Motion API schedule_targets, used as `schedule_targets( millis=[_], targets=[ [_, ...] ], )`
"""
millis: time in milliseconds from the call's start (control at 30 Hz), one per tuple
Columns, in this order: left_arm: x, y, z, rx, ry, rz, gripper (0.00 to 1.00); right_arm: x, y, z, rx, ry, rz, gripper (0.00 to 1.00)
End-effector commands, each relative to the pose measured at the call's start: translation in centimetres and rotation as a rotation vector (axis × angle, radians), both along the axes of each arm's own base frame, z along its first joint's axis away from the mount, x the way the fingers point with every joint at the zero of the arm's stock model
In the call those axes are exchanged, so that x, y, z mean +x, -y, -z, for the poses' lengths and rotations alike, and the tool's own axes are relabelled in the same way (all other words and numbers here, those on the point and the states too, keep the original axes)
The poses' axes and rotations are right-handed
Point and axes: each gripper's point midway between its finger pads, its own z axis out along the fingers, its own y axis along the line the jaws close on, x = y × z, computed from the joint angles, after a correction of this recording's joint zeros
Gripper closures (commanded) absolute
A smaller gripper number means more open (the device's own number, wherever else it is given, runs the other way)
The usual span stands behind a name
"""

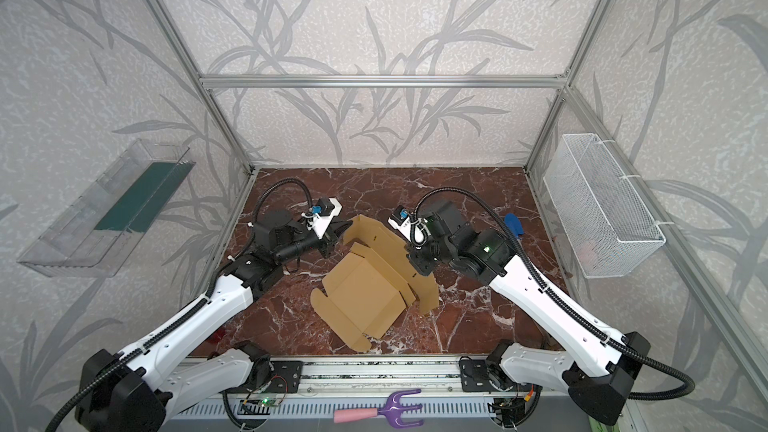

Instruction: Fold the paper box

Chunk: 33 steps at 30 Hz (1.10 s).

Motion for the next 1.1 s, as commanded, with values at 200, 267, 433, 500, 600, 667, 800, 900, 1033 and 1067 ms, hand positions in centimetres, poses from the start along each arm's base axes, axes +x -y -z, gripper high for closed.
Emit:
schedule_targets(
  millis=[200,267,433,500,600,667,800,900,1033,1067],
  targets=[
    [0.6,-0.7,-1.6,0.008,0.050,-0.047,1.00,0.0,-0.1,0.1,-0.006,0.003,0.001,1.00],
    [0.8,-0.9,-1.7,0.008,0.052,-0.060,1.00,0.2,0.2,-0.2,-0.005,0.023,0.016,0.92],
    [1.8,-1.7,-2.2,-0.007,0.035,-0.137,1.00,0.9,1.2,-1.9,0.019,0.090,0.084,0.51],
    [2.3,-2.0,-2.6,-0.039,0.020,-0.173,1.00,1.0,1.6,-3.1,0.046,0.125,0.111,0.42],
    [2.9,-2.3,-3.3,-0.098,0.010,-0.228,1.00,1.4,2.9,-5.5,0.108,0.195,0.194,0.29],
    [3.4,-2.7,-3.9,-0.160,0.024,-0.270,1.00,1.3,3.9,-7.4,0.174,0.244,0.250,0.17],
    [4.3,-3.2,-5.2,-0.305,0.039,-0.341,1.00,0.4,5.1,-11.1,0.410,0.294,0.334,0.01],
    [5.1,-2.9,-5.4,-0.415,-0.007,-0.376,1.00,0.0,5.6,-12.8,0.571,0.285,0.388,0.01],
    [5.9,-2.4,-4.6,-0.491,-0.089,-0.451,1.00,-0.3,6.2,-14.3,0.761,0.177,0.491,0.01],
    [5.9,-2.0,-4.4,-0.485,-0.093,-0.460,1.00,-0.4,6.3,-14.5,0.805,0.142,0.517,0.01]
  ],
)
